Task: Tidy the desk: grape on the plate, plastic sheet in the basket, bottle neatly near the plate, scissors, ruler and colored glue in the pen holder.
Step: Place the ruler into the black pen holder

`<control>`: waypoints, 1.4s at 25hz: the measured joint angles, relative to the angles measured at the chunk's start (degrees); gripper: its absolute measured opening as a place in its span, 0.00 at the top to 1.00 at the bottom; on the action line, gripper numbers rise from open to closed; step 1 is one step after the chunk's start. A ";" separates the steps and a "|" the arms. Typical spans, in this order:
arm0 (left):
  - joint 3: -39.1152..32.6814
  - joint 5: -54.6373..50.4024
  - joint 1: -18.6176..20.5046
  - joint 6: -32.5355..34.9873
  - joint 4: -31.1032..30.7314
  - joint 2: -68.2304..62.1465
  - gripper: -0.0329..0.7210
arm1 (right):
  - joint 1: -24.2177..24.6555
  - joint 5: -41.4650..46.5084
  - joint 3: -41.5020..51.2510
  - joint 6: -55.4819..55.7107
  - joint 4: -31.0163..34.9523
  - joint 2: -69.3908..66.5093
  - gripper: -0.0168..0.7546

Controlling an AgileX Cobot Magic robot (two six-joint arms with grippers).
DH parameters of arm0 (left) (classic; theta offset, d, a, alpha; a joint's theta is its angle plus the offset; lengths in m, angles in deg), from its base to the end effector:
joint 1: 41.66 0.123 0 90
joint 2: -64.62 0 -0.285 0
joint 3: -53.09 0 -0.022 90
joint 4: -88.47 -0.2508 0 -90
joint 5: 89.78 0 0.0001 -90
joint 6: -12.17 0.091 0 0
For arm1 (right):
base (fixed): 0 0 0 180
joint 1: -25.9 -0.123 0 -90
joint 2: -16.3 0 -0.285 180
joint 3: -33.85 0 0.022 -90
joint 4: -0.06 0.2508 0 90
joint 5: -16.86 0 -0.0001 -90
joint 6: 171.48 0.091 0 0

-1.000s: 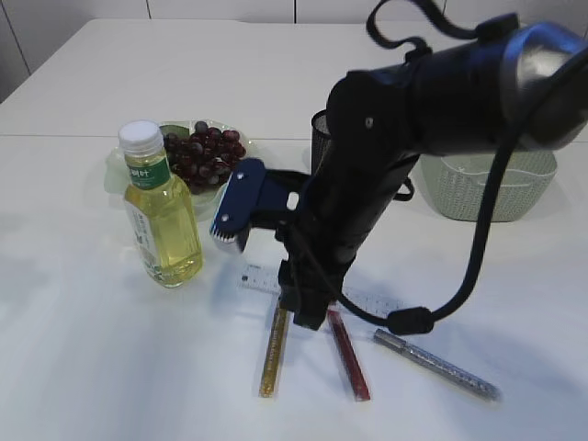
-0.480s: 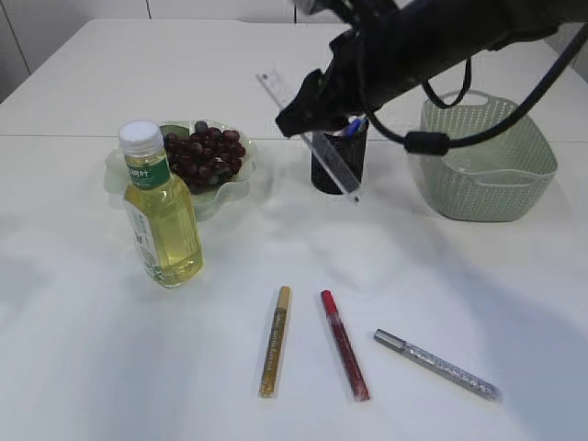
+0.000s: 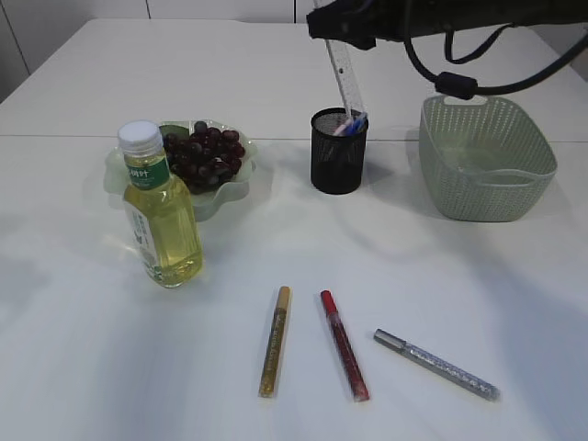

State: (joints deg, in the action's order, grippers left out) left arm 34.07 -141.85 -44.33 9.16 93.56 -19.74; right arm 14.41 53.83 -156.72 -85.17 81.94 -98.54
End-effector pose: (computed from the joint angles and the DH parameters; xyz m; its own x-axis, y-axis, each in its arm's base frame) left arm 0.2583 -0.0184 0.2874 -0.9107 -0.0644 -0.4080 -0.0220 0.9939 -0.1079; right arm 0.4171 0.1402 0.3157 -0.1619 -0.2287 -0.9599 -0.7680 0.6401 -0.0230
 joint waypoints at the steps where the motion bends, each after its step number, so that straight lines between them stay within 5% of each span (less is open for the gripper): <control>1: 0.00 0.00 0.00 0.00 0.00 0.00 0.41 | 0.00 -0.42 -0.09 -2.29 3.72 -0.62 0.58; 4: 0.00 -0.12 0.00 0.00 0.00 0.00 0.41 | 0.00 -1.33 -0.43 -10.63 14.60 -3.25 0.58; 7: 0.00 -0.70 0.00 0.00 0.43 0.00 0.41 | 0.00 -2.21 -2.07 -16.98 18.78 -6.45 0.58; 29: 0.00 -1.48 0.00 0.00 0.79 0.00 0.41 | 0.08 -10.76 -24.08 -20.47 20.63 -28.75 0.58; 35: 0.00 -1.48 0.00 0.00 0.79 0.00 0.41 | 0.21 -11.14 -24.53 -20.60 20.79 -29.42 0.42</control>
State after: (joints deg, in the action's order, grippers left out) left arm 34.07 -143.33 -44.33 9.16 94.35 -19.74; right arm 14.62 42.68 -181.25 -105.77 102.72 -127.96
